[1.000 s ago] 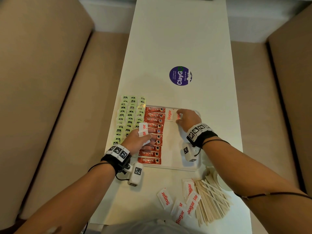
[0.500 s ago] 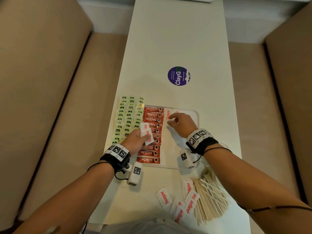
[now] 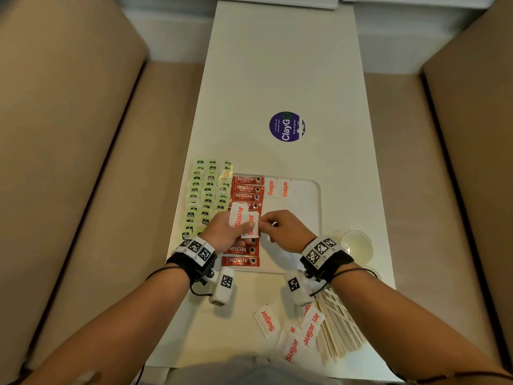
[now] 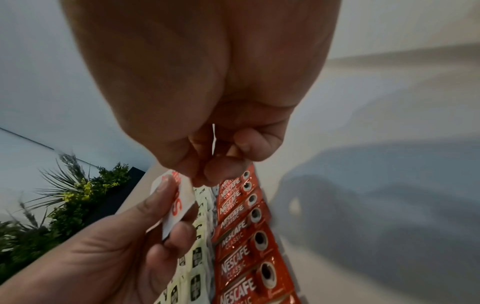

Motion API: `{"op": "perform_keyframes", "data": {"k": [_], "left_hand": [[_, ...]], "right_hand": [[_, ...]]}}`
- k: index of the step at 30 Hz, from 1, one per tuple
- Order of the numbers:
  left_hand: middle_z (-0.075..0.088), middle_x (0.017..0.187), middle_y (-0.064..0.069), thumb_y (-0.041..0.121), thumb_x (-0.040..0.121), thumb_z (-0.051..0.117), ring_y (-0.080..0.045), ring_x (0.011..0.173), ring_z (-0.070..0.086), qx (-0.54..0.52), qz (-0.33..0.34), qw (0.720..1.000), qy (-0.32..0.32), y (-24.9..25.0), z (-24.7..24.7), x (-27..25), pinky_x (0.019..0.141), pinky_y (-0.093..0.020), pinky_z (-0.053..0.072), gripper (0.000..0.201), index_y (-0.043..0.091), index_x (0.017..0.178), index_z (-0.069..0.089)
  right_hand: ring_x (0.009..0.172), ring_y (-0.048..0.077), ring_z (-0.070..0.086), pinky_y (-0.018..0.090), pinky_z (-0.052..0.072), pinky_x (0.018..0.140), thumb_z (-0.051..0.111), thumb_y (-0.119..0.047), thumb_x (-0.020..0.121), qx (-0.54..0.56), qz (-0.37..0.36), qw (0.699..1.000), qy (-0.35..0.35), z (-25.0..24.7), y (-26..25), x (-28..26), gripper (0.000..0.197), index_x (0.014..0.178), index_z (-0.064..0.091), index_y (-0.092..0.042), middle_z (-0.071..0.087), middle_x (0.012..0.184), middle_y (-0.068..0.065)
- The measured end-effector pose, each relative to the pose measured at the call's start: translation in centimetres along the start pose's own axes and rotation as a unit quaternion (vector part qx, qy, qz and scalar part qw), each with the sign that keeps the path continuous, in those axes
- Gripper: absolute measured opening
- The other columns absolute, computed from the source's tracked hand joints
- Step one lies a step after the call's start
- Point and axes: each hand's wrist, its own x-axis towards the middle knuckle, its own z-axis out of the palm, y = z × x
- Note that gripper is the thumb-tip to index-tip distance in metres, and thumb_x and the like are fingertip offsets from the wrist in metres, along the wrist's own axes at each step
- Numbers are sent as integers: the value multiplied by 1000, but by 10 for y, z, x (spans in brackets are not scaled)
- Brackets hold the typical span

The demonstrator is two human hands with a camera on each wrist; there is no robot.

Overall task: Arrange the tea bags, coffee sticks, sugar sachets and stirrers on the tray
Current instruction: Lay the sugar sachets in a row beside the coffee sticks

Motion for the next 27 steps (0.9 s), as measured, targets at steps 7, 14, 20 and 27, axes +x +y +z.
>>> {"op": "perform_keyframes", "data": {"k": [7,14,20,27], "left_hand": [[77,95,-6,23,92,72,-19,76,72,4,11,1000,7,3,3,-5,71,-34,61,21,15,111,70],[70,95,-9,23,101,58,-18,75,67,-35,-12,999,26,6,3,-11,63,-27,58,18,10,112,63],[68,94,-10,18,101,58,-17,72,66,-39,-20,999,29,2,1,-12,58,-25,56,17,6,113,61],[74,101,-6,16,102,55,-17,77,69,-22,-25,999,27,0,-9,-10,66,-30,59,20,6,117,64]], "right_hand": [[61,6,60,23,51,63,58,-32,101,-4,-5,1000,12,0,-4,-9,25,87,70,-16,72,86,5],[63,16,59,32,53,66,56,-25,102,-30,47,995,87,-20,14,9,30,88,68,-1,73,91,11],[69,13,62,21,43,57,60,-25,100,-69,142,980,120,-29,34,42,26,83,72,-9,71,88,3],[74,19,66,27,50,62,66,-27,97,-85,175,972,134,-30,26,64,25,88,74,-4,73,86,8]]}}
